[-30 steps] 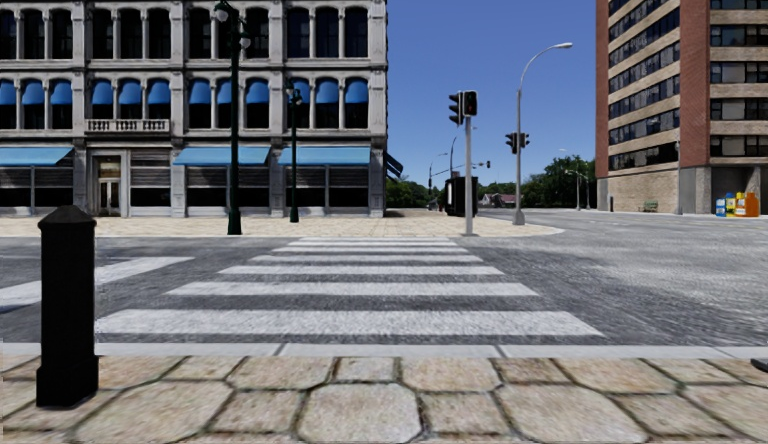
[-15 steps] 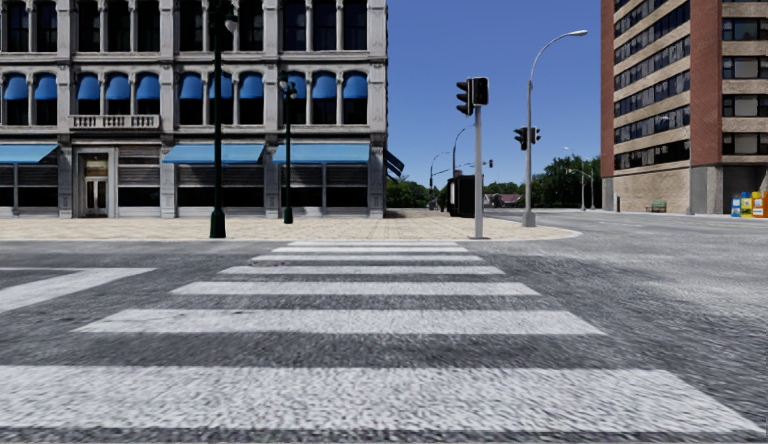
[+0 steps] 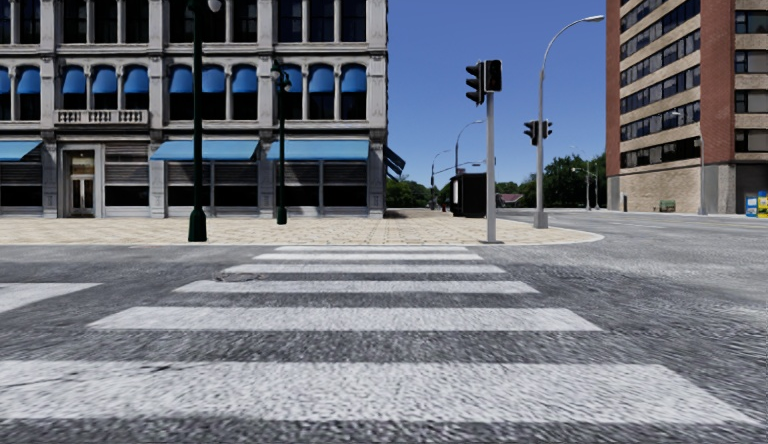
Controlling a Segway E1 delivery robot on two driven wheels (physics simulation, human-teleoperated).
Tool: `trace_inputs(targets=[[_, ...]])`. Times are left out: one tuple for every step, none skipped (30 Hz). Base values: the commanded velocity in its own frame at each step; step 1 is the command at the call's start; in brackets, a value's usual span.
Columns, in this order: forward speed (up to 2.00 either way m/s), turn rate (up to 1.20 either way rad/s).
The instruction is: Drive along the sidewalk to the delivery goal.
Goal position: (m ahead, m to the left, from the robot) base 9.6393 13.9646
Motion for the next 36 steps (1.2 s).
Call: trace_inputs(targets=[[1.42,0.00],[1.37,0.00],[1.35,0.00],[1.35,0.00],[1.34,0.00],[1.33,0.00],[1.32,0.00],[1.32,0.00],[1.32,0.00],[1.32,0.00],[1.32,0.00],[1.32,0.00],[1.32,0.00],[1.32,0.00],[1.32,0.00],[1.32,0.00],[1.32,0.00],[1.32,0.00],[1.32,0.00],[1.32,0.00],[1.32,0.00],[1.32,0.00],[1.32,0.00],[1.32,0.00],[1.32,0.00],[1.32,0.00],[1.32,0.00],[1.32,0.00],[1.32,0.00],[1.32,0.00],[1.32,0.00],[1.32,0.00],[1.42,0.00],[2.00,0.00],[2.00,0.00],[2.00,0.00]])
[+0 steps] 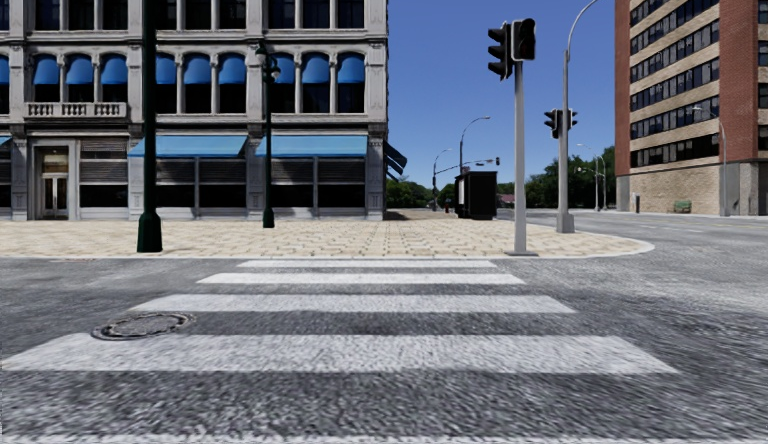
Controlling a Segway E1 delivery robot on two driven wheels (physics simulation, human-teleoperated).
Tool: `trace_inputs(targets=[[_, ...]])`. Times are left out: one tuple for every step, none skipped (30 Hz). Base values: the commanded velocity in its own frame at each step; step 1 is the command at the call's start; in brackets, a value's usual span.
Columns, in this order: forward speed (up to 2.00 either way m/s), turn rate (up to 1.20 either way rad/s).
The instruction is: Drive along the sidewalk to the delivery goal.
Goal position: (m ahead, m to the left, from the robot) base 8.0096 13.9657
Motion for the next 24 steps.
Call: trace_inputs(targets=[[2.00,0.00],[2.00,0.00],[2.00,0.00],[2.00,0.00],[2.00,0.00],[2.00,0.00],[2.00,0.00],[2.00,0.00],[2.00,0.00],[2.00,0.00],[2.00,0.00],[2.00,0.00],[2.00,0.00],[2.00,0.00],[2.00,0.00],[2.00,0.00],[2.00,0.00],[2.00,0.00],[2.00,0.00],[2.00,0.00],[2.00,0.00],[2.00,0.00],[2.00,0.00],[2.00,0.00]])
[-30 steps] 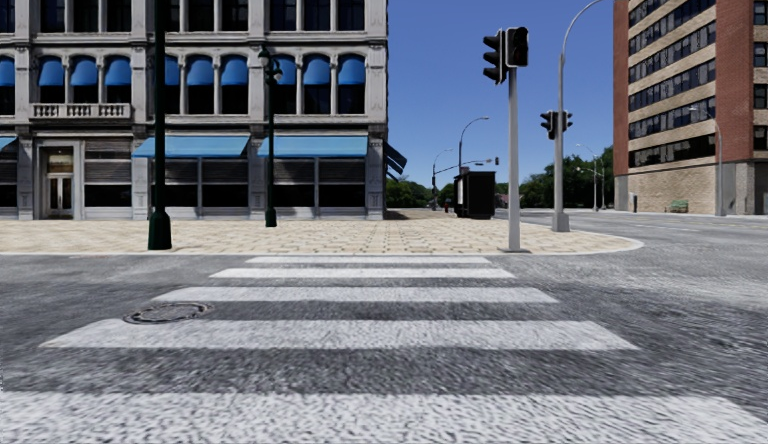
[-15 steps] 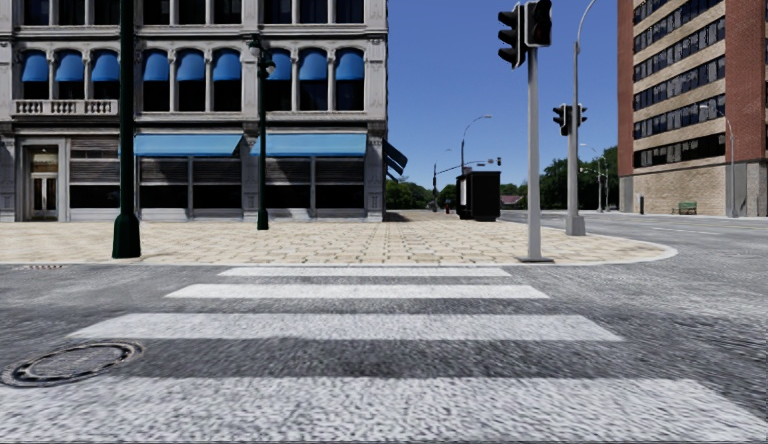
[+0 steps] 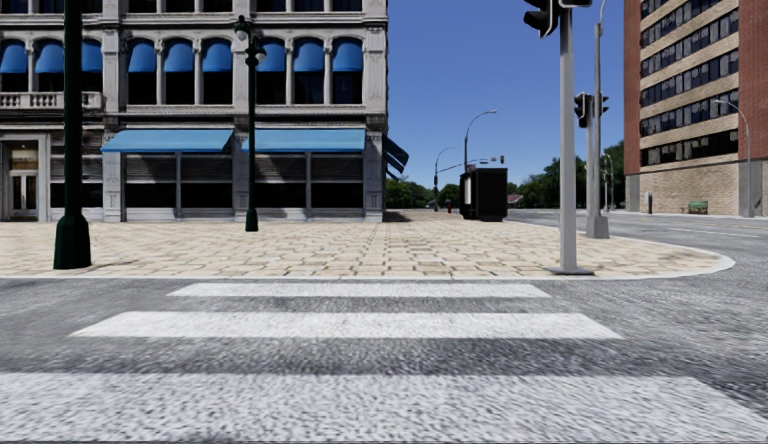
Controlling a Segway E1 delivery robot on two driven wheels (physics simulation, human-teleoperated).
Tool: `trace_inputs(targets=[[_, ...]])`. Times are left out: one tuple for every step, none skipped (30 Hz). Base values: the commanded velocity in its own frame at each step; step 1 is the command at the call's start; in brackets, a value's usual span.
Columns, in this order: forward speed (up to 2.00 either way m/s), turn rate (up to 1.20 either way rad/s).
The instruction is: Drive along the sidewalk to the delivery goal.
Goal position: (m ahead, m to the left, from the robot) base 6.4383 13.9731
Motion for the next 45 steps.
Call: trace_inputs(targets=[[2.00,0.00],[2.00,0.00],[2.00,0.00],[2.00,0.00],[2.00,0.00],[2.00,0.00],[2.00,0.00],[2.00,0.00],[2.00,0.00],[2.00,0.00],[2.00,0.00],[2.00,0.00],[2.00,0.00],[2.00,0.00],[2.00,0.00],[2.00,0.01],[2.00,0.04],[2.00,0.04],[2.00,0.04],[2.00,0.07],[2.00,0.13],[2.00,0.17],[2.00,0.17],[2.00,0.19],[2.00,0.20],[2.00,0.20],[2.00,0.20],[2.00,0.20],[2.00,0.21],[2.00,0.24],[2.00,0.27],[2.00,0.27],[2.00,0.32],[2.00,0.33],[2.00,0.34],[2.00,0.34],[2.00,0.37],[2.00,0.39],[2.00,0.39],[1.98,0.40],[1.98,0.40],[1.93,0.42],[1.86,0.46],[1.80,0.47],[1.77,0.48]])
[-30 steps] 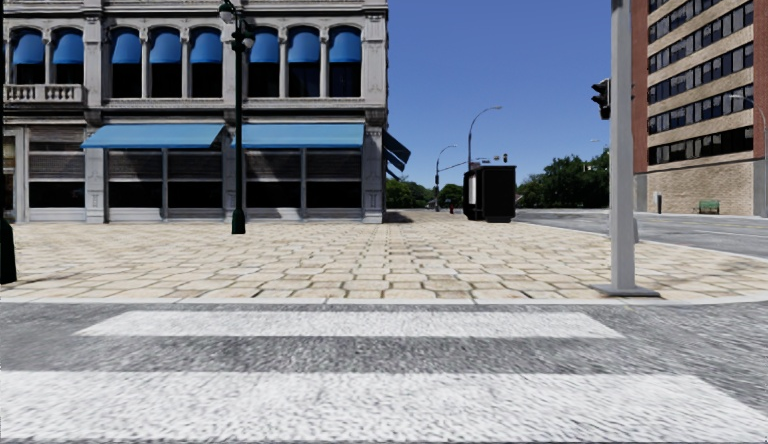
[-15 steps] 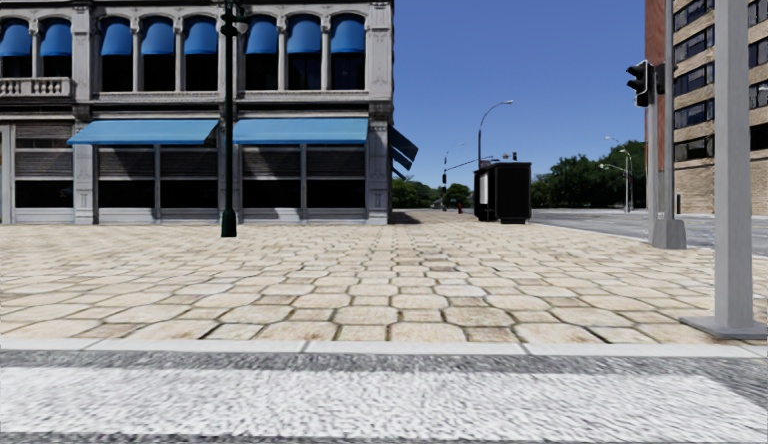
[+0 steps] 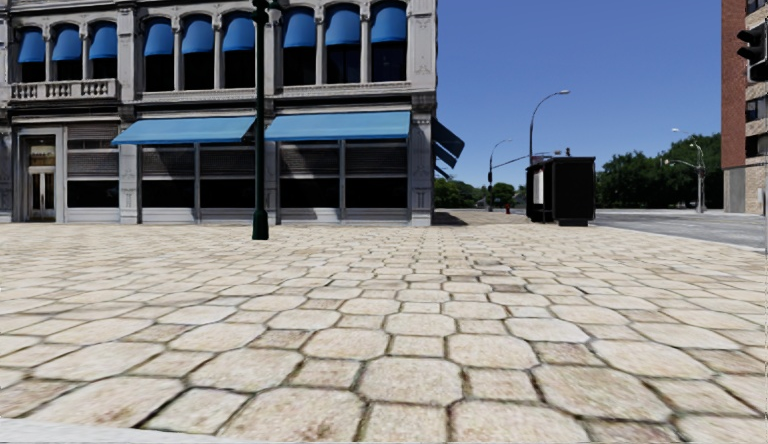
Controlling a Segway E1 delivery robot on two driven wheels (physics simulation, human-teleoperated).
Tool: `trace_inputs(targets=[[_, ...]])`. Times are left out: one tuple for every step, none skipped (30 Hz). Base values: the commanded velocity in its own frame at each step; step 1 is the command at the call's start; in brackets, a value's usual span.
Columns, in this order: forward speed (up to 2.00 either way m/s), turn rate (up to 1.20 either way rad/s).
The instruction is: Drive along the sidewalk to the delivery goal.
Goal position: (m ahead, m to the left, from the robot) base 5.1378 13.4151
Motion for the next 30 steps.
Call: trace_inputs(targets=[[1.68,0.48],[1.66,0.48],[1.66,0.48],[1.65,0.48],[1.64,0.48],[1.62,0.48],[1.62,0.48],[1.60,0.48],[1.58,0.48],[1.57,0.48],[1.57,0.48],[1.55,0.50],[1.55,0.53],[1.54,0.54],[1.54,0.54],[1.54,0.54],[1.54,0.54],[1.54,0.54],[1.52,0.54],[1.52,0.54],[1.50,0.55],[1.41,0.55],[1.37,0.55],[1.35,0.55],[1.35,0.55],[1.35,0.55],[1.35,0.55],[1.35,0.55],[1.35,0.56],[1.35,0.56]])
